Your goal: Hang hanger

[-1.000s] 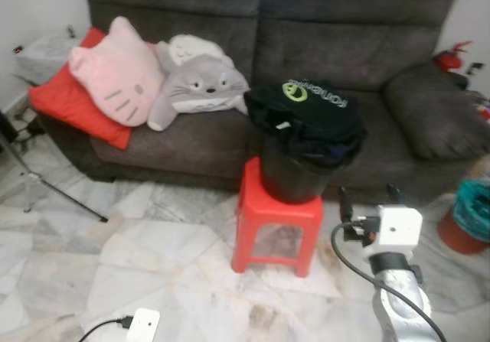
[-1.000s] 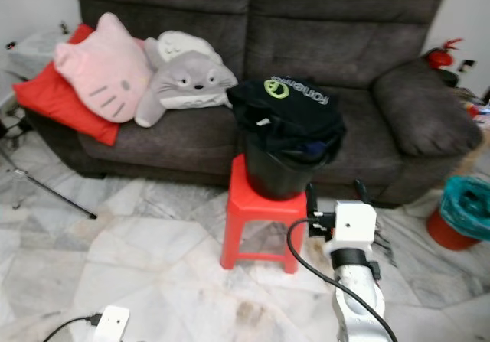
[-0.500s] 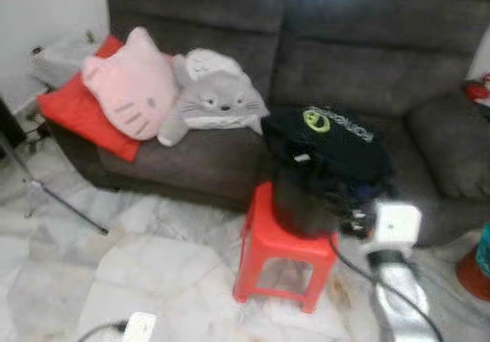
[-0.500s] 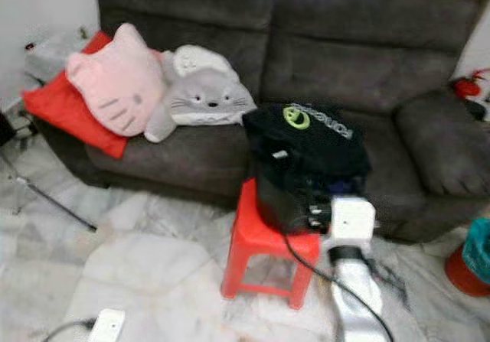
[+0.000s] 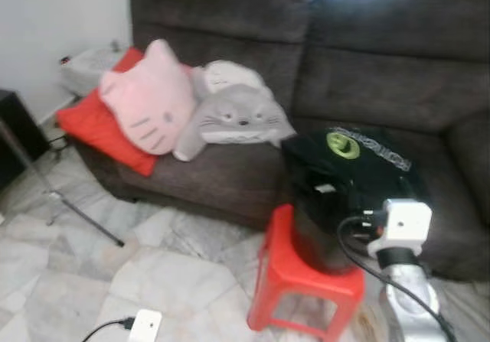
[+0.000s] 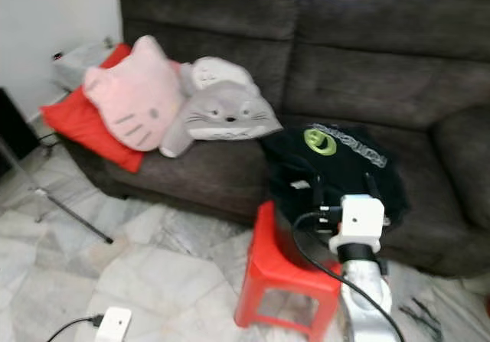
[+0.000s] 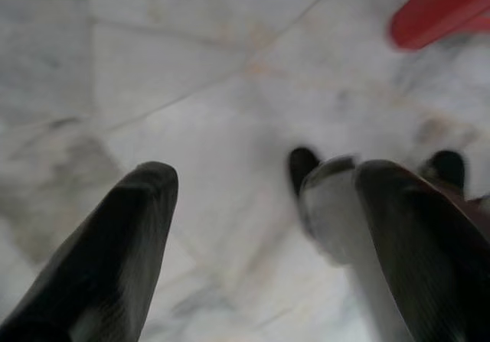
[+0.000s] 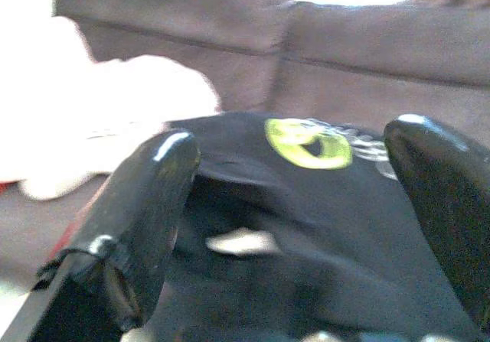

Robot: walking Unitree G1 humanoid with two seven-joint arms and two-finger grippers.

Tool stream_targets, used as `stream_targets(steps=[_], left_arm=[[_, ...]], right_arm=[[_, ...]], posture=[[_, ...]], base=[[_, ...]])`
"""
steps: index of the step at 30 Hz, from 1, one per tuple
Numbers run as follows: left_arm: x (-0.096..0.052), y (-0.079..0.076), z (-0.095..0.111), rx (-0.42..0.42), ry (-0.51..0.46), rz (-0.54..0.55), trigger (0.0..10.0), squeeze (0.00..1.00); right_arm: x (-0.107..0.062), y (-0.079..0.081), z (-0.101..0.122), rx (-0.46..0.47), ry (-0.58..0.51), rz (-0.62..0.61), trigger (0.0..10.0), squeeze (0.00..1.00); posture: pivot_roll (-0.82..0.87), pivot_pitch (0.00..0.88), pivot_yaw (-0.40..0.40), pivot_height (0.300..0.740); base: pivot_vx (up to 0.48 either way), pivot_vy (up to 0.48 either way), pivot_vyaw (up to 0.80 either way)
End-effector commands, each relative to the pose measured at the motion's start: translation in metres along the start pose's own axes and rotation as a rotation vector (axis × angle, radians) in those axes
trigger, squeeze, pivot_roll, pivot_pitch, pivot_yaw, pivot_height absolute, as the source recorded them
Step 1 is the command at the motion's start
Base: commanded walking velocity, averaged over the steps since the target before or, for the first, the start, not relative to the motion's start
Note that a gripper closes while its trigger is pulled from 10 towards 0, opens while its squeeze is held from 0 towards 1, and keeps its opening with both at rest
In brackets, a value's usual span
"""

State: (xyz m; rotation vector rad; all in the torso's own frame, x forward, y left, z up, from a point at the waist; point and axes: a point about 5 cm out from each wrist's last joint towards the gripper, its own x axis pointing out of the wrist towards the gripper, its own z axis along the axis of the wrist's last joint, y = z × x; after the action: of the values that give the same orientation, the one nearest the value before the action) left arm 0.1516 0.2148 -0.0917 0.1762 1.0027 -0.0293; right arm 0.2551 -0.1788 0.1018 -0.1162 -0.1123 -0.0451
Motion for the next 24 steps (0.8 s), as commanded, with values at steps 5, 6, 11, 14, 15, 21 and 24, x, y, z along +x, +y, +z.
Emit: stream_targets(steps=[5,6,11,14,15,21,24], left_arm=[[0.002,-0.005,0.007,-0.001,-0.019,-0.010,10.0,0.00],[0.002,-0.005,0.007,-0.001,-0.019,-0.010,10.0,0.00],[0.002,-0.004,0.006,0.002,-0.019,-0.006,10.0,0.00],[0.001,-0.003,0.006,0.005,-0.018,-0.004,10.0,0.00],[0.001,-0.003,0.006,0.005,-0.017,-0.003,10.0,0.00],[0.001,-0.003,0.005,0.018,-0.012,-0.005,10.0,0.00],[0.001,-0.003,0.005,0.021,-0.010,-0.004,10.0,0.00]], right_arm=[[-0.008,-0.019,-0.007,-0.014,0.037,-0.094,10.0,0.00],[-0.008,-0.020,-0.008,-0.015,0.037,-0.104,10.0,0.00],[-0.016,-0.032,-0.011,0.001,0.052,-0.222,10.0,0.00],[-0.021,-0.035,-0.015,0.066,0.080,-0.266,10.0,0.00],[-0.022,-0.036,-0.016,0.075,0.084,-0.274,10.0,0.00],[-0.042,-0.042,-0.029,0.030,0.182,-0.356,10.0,0.00],[-0.052,-0.047,-0.034,0.009,0.214,-0.399,10.0,0.00]], posture=[[-0.15,0.000,-0.023,0.740],[-0.15,0.000,-0.023,0.740],[-0.15,0.000,-0.021,0.740],[-0.15,0.000,-0.022,0.740],[-0.15,0.000,-0.022,0.740],[-0.15,0.000,-0.021,0.740],[-0.16,0.000,-0.020,0.740]], base=[[0.233,0.000,0.00],[0.000,0.000,0.00],[0.000,0.000,0.00],[0.000,0.000,0.00],[0.000,0.000,0.00],[0.000,0.000,0.00],[0.000,0.000,0.00]])
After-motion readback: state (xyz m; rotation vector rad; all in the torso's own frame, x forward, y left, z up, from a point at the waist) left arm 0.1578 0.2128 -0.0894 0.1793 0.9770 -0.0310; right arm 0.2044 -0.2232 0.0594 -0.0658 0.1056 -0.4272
